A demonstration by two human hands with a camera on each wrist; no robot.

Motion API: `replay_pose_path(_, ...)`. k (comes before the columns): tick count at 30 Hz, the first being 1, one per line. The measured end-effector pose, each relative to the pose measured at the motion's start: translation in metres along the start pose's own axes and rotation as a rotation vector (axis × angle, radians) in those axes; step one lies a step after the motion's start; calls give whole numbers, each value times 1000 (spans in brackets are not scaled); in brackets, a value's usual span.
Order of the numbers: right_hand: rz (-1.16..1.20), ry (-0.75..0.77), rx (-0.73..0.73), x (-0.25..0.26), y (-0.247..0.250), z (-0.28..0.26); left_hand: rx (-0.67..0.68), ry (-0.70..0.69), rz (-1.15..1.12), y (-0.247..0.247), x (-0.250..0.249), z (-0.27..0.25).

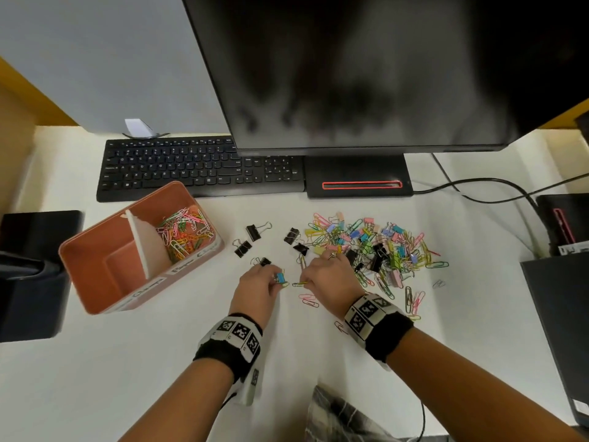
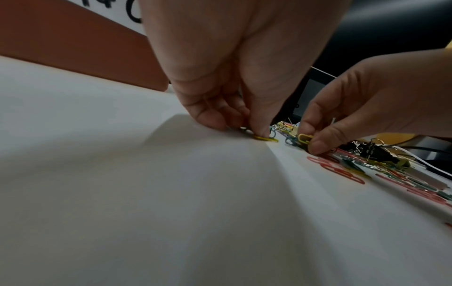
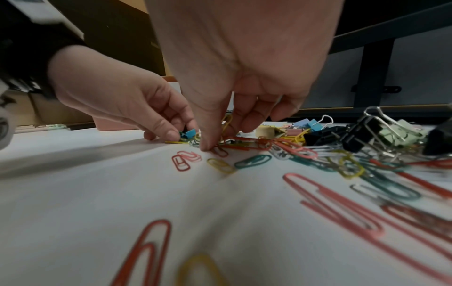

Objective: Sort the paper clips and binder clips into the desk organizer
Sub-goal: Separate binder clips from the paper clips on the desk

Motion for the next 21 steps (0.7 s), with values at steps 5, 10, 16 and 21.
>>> replay_pose_path(5, 150, 84, -85, -7, 6, -14, -32, -26, 5, 4, -1, -3)
replay_pose_path(10, 410, 12, -106, -27, 11, -27, -134, 56, -67, 24, 6, -7)
replay_pose_path(16, 444, -10, -145, -37, 18, -22, -151, 69, -138, 38, 0, -20)
replay_pose_path(21, 449, 39, -51, -20, 24, -4, -96, -59, -67, 25, -14, -13)
Point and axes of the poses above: each hand's wrist, its own z-axis towards the middle knuckle, its own y-axis out of the back of the hand, x = y × z, the point moved 1 cm from there along z, towards the middle knuckle, and after that the axes turned 3 degrees about x, right-handed, at the moved point
